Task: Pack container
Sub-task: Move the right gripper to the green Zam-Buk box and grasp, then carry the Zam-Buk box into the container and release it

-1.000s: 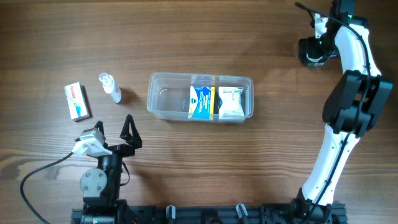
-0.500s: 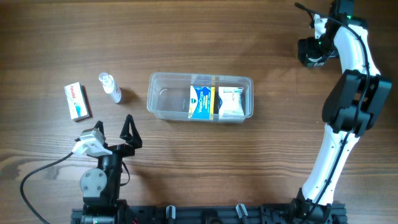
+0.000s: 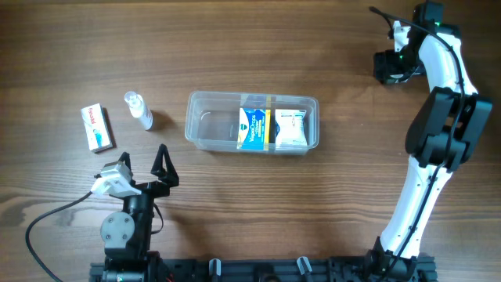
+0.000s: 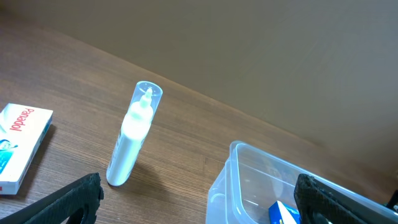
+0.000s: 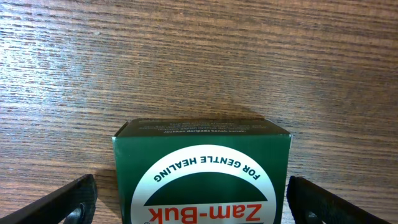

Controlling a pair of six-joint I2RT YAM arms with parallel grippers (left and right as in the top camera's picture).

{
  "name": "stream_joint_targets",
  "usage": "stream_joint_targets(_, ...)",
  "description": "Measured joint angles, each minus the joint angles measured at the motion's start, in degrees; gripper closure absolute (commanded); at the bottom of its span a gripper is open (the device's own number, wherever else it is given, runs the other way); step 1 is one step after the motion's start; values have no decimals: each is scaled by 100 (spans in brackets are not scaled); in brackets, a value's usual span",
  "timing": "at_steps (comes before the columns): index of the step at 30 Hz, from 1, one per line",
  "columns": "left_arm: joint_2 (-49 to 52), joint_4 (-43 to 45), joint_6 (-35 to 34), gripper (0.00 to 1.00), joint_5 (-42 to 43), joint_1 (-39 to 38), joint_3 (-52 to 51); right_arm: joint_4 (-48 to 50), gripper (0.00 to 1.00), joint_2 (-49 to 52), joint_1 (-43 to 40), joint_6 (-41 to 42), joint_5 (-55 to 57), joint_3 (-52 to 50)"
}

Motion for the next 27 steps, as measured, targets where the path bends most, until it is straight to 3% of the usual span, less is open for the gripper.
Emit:
stream_joint_targets(4, 0, 0, 0, 0, 0, 0, 0, 0, 13, 0, 0, -7, -2, 0)
stream_joint_targets(5, 0, 0, 0, 0, 0, 0, 0, 2, 17, 0, 0, -15, -2, 0)
stream_joint_targets(6, 0, 0, 0, 0, 0, 0, 0, 2, 30, 0, 0, -17, -4, 0)
stream_joint_targets(7, 0, 0, 0, 0, 0, 0, 0, 4, 32, 0, 0, -4, -7, 0)
stream_joint_targets(22, 0, 0, 0, 0, 0, 0, 0, -527, 37, -33, 13, 533, -90, 111)
stream_joint_targets(27, 0, 0, 0, 0, 0, 0, 0, -1104, 38, -741, 199, 1019, -511, 111)
